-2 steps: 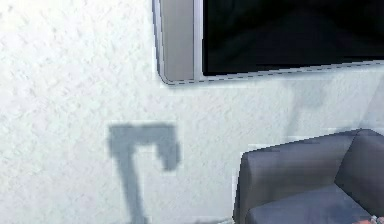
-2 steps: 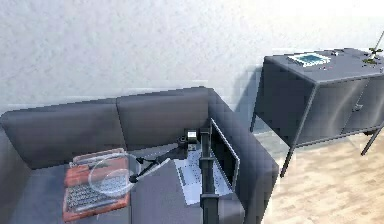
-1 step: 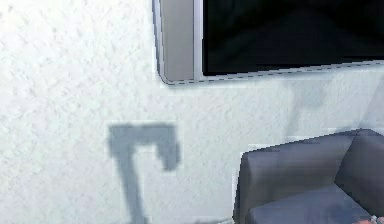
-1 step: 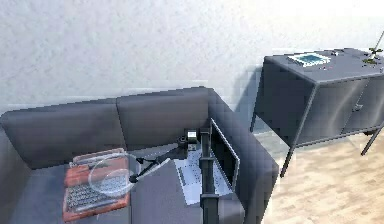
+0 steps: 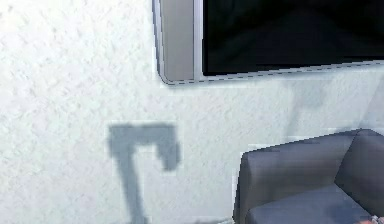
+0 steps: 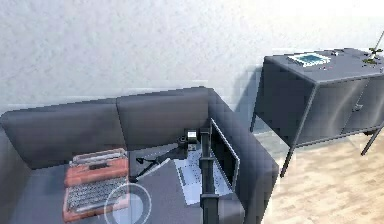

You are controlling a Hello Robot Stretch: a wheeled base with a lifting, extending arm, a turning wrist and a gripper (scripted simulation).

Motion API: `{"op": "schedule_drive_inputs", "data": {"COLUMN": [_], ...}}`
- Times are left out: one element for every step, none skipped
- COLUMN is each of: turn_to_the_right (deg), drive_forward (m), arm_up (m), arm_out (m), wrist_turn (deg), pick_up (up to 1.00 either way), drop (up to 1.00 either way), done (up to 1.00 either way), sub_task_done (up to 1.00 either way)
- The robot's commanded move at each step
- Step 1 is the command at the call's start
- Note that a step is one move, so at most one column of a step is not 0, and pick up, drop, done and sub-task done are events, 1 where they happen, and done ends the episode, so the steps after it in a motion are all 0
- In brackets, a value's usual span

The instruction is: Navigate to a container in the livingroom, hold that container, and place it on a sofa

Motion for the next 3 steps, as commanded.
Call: {"op": "schedule_drive_inputs", "data": {"turn_to_the_right": [0.0,0.0,0.0], "drive_forward": [0.0,0.0,0.0], "arm_up": [0.1,0.0,0.0], "arm_out": [0.0,-0.08,0.0], "wrist_turn": [0.0,0.0,0.0], "pick_up": [0.0,0.0,0.0], "drop": [0.0,0.0,0.0], "done": [0.0,0.0,1.0], "sub_task_done": [0.0,0.0,0.0]}}
